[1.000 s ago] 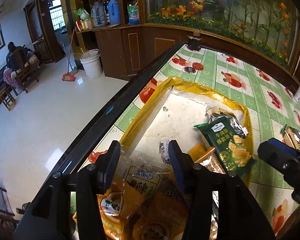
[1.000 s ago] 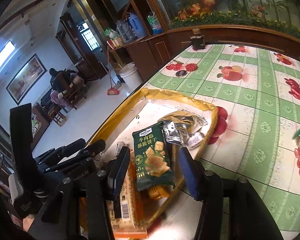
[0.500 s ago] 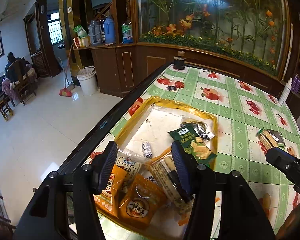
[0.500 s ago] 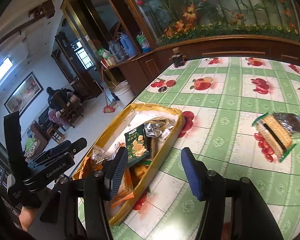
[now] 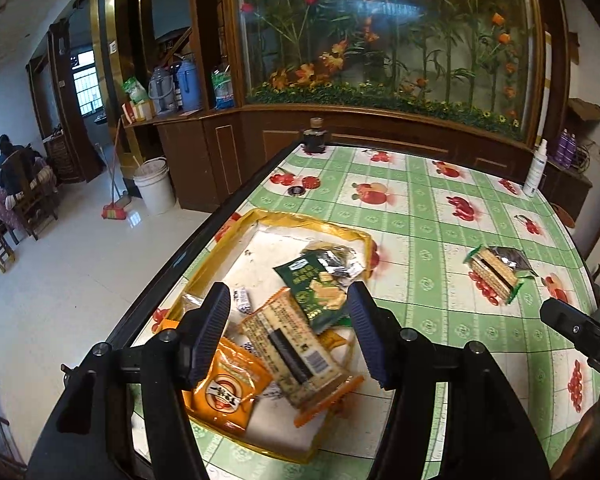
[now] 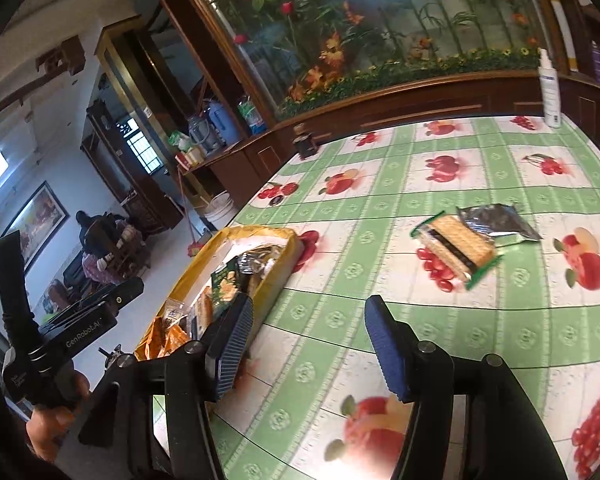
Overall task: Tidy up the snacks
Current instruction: 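Withdraw both grippers from the tray toward the last cracker pack and foil bag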
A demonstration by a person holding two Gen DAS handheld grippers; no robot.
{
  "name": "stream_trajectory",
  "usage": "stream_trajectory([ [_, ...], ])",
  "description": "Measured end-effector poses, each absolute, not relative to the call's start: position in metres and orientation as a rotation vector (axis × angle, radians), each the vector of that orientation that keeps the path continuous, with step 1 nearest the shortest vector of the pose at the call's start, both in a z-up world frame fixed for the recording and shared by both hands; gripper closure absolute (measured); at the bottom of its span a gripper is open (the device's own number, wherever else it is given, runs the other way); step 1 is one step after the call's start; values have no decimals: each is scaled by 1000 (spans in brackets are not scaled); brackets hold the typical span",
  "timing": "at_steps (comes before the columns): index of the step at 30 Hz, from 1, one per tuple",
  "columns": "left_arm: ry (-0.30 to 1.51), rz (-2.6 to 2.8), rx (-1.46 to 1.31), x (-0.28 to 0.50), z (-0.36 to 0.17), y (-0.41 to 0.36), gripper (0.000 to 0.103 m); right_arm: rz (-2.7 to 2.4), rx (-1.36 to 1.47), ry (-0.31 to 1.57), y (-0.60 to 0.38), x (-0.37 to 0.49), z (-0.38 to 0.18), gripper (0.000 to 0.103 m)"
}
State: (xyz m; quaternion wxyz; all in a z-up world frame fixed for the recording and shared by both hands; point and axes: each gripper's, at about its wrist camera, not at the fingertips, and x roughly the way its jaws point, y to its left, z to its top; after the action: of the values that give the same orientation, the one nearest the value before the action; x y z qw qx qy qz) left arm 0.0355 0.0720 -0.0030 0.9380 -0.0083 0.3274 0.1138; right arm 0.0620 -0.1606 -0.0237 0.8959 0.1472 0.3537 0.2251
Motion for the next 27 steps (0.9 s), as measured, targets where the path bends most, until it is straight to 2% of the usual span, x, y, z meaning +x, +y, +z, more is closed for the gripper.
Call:
stream_trajectory([
  [2,663,224,-7,34,-1,65,43,449,311,726,-172,56,-22,41],
  [4,659,217,-1,33,1,59,32,439,319,720,-181,54,-22,39],
  [6,654,216,9,32,1,53,27,423,319,709,-190,50,-23,37],
  [8,661,202,12,32,-1,48,27,402,319,707,-202,47,-25,35],
  [27,888,-90,-11,105,-61,-71,27,223,330,801,-288,100,-71,34],
])
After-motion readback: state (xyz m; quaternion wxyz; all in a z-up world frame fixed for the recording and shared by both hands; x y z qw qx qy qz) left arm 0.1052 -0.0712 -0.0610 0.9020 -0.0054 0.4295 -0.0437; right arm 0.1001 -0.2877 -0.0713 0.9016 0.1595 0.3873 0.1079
